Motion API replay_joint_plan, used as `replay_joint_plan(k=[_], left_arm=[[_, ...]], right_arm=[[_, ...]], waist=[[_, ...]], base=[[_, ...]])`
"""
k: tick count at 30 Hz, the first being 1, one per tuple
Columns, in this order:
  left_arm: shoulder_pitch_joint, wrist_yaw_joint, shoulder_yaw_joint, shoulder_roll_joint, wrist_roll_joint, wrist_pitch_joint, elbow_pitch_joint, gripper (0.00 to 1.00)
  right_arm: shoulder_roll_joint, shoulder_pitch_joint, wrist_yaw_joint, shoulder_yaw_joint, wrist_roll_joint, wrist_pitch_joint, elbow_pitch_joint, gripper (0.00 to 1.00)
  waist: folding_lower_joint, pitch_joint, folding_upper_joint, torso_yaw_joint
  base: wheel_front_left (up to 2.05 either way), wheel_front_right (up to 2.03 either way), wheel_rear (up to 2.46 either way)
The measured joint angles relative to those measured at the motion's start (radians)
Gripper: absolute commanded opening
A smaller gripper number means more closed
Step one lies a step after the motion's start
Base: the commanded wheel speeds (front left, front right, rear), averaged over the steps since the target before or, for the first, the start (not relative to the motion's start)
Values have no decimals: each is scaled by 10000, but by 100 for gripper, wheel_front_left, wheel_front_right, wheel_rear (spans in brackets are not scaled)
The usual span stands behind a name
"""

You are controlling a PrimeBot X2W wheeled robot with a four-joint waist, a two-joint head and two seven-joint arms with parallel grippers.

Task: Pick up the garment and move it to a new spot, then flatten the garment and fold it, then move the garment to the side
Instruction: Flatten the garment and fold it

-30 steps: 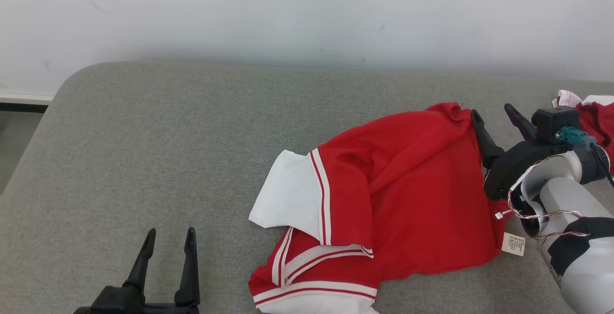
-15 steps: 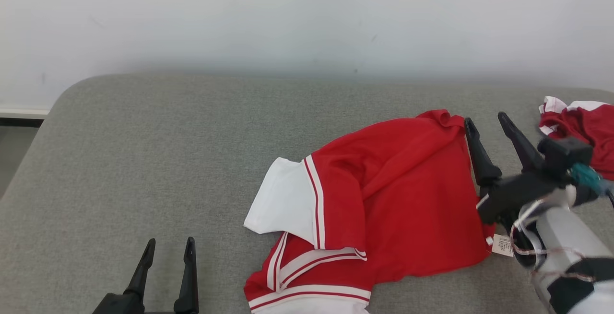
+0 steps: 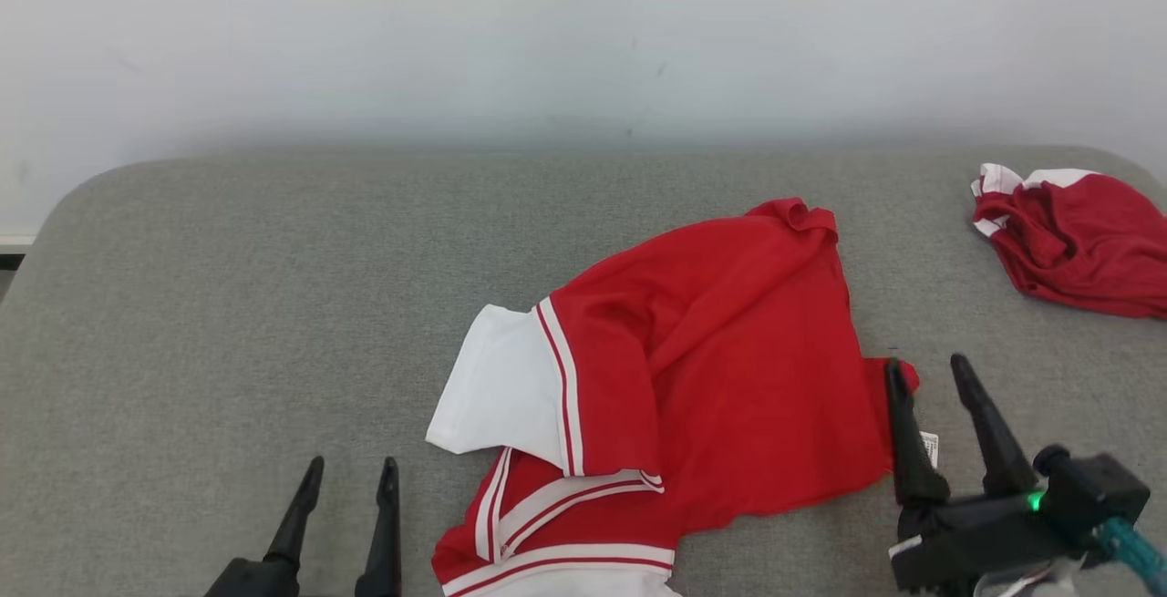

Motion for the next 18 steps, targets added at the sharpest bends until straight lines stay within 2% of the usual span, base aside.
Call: replay_joint_plan(k=[3,7,18], left_arm=[[-17,0,-159,-6,-2,2,35,100],[-48,0,-270,-2,-4,0,92,100],[-544,0,-2265,-10,-378,0,1200,100]], right_arm=[[529,570,0,-217,-153,-2,-357,100],[897,984,0,-311,-355,-2,-560,100],[1168,895,0,35,-581,-2,-569,100]], waist=[[0,42,0,-120],[0,61,0,-262],[0,152,0,-861]], base=[[0,0,0],[0,0,0],[0,0,0]])
